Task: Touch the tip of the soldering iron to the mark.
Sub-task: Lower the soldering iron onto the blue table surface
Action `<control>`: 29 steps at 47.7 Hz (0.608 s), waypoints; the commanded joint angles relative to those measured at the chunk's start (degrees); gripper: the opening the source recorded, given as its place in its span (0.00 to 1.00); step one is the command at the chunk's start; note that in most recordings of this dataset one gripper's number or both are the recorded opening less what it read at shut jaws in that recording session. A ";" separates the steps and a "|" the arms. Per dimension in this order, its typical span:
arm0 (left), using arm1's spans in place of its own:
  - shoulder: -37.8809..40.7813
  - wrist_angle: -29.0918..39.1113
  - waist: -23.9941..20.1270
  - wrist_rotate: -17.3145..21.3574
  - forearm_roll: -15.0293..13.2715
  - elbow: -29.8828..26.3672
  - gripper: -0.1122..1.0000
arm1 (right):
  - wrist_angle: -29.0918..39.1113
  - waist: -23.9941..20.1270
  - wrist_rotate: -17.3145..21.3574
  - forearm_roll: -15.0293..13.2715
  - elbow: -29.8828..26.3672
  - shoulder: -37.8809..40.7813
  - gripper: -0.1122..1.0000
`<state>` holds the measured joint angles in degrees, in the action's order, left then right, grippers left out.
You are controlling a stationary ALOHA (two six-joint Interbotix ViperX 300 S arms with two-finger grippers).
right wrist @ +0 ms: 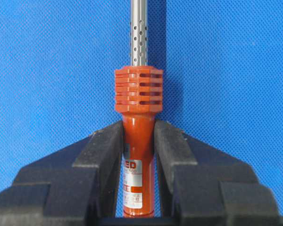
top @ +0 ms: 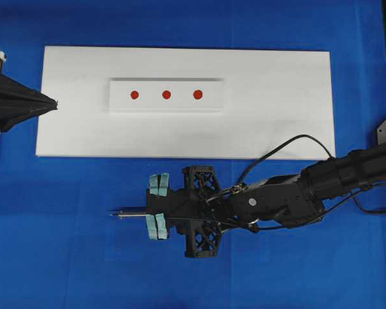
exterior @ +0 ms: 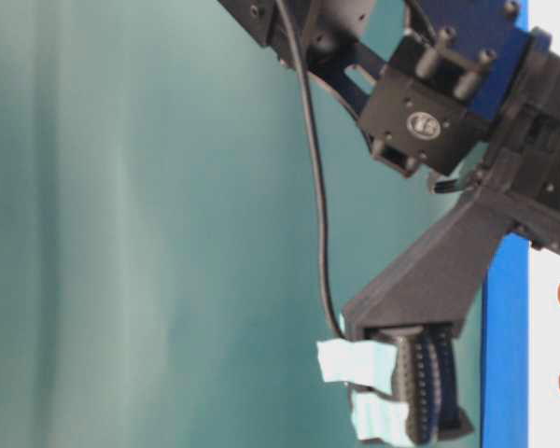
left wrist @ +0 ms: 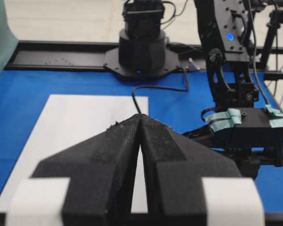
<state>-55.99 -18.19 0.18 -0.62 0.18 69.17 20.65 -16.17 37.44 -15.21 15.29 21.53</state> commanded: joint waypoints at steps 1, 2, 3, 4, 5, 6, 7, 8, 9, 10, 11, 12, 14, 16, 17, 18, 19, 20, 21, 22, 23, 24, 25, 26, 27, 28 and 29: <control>0.26 -0.35 0.18 -0.09 0.09 -0.62 0.12 | -0.09 -0.09 0.00 0.18 -0.35 -0.88 0.17; 0.26 -0.35 0.18 -0.09 0.09 -0.62 0.12 | -0.09 -0.09 0.09 0.18 -0.35 -0.97 0.18; 0.26 -0.26 0.18 -0.09 0.09 -0.62 0.12 | 0.00 -0.09 0.09 0.18 -0.35 -0.88 0.21; 0.26 -0.35 0.18 -0.09 0.09 -0.62 0.12 | -0.09 -0.09 0.09 0.18 -0.35 -0.88 0.24; 0.26 -0.26 0.18 -0.09 0.09 -0.62 0.12 | 0.00 -0.09 0.09 0.18 -0.35 -0.88 0.28; 0.26 -0.35 0.18 -0.09 0.09 -0.62 0.12 | 0.09 -0.09 0.00 0.18 -0.35 -0.97 0.32; 0.26 -0.26 0.18 -0.09 0.09 -0.62 0.12 | 0.09 -0.09 0.00 0.18 -0.35 -0.97 0.39; 0.26 -0.26 0.18 -0.09 0.09 -0.53 0.12 | 0.26 -0.09 0.00 0.18 -0.35 -0.88 0.45; 0.26 -0.26 0.18 -0.09 0.09 -0.62 0.12 | 0.35 -0.09 0.09 0.18 -0.35 -0.88 0.50; 0.26 -0.35 0.18 -0.09 0.09 -0.62 0.12 | 0.53 -0.09 0.09 0.18 -0.35 -0.88 0.56; 0.26 -0.35 0.18 -0.09 0.09 -0.62 0.12 | 0.70 -0.09 0.09 0.18 -0.35 -0.88 0.62; 0.26 -0.35 0.18 -0.09 0.09 -0.62 0.12 | 0.79 -0.09 0.00 0.18 -0.35 -0.88 0.68; 0.26 -0.35 0.18 -0.18 0.09 -0.62 0.12 | 1.23 -0.09 0.09 0.18 -0.44 -0.88 0.79; 0.26 -0.35 0.18 -0.09 0.09 -0.62 0.12 | 1.41 -0.09 0.00 0.09 -0.44 -0.88 0.88; 0.26 -0.35 0.18 -0.09 0.09 -0.62 0.12 | 1.41 0.00 0.09 0.18 -0.44 -0.97 0.92; 0.26 -0.35 0.18 -0.09 0.09 -0.62 0.12 | 1.41 0.00 0.09 0.09 -0.53 -0.97 0.95; 0.26 -0.35 0.18 -0.09 0.09 -0.62 0.12 | 1.41 -0.09 0.09 0.09 -0.53 -0.97 0.96; 0.26 -0.35 0.18 -0.09 0.09 -0.62 0.12 | 1.49 0.00 0.00 0.09 -0.62 -0.97 0.96; 0.26 -0.35 0.18 -0.09 0.09 -0.62 0.12 | 1.41 0.00 0.09 0.09 -0.62 -0.97 0.95; 0.26 -0.35 0.18 -0.09 0.09 -0.62 0.12 | 1.49 0.00 0.00 0.00 -0.62 -0.97 0.94; 0.26 -0.35 0.18 -0.09 0.09 -0.62 0.12 | 1.49 0.00 0.00 0.00 -0.70 -1.05 0.94; 0.26 -0.35 0.18 -0.18 0.09 -0.62 0.12 | 1.49 0.00 0.00 0.00 -0.70 -1.14 0.94; 0.26 -0.35 0.18 -0.09 0.09 -0.70 0.12 | 1.49 0.00 0.00 0.00 -0.70 -1.32 0.94; 0.26 -0.35 0.18 -0.09 0.09 -0.62 0.12 | 1.58 0.00 0.00 -0.09 -0.70 -1.49 0.94; 0.26 -0.35 0.18 -0.09 0.09 -0.62 0.12 | 1.67 0.00 -0.09 -0.09 -0.70 -1.67 0.95; 0.26 -0.35 0.18 -0.09 0.09 -0.62 0.12 | 1.85 0.00 -0.09 -0.09 -0.70 -1.93 0.95; 0.26 -0.35 0.18 -0.09 0.09 -0.62 0.12 | 2.11 0.00 -0.09 -0.09 -0.70 -2.20 0.95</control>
<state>-55.99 -18.19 0.18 -0.62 0.18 69.17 22.32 -16.26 37.44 -15.21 15.38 21.45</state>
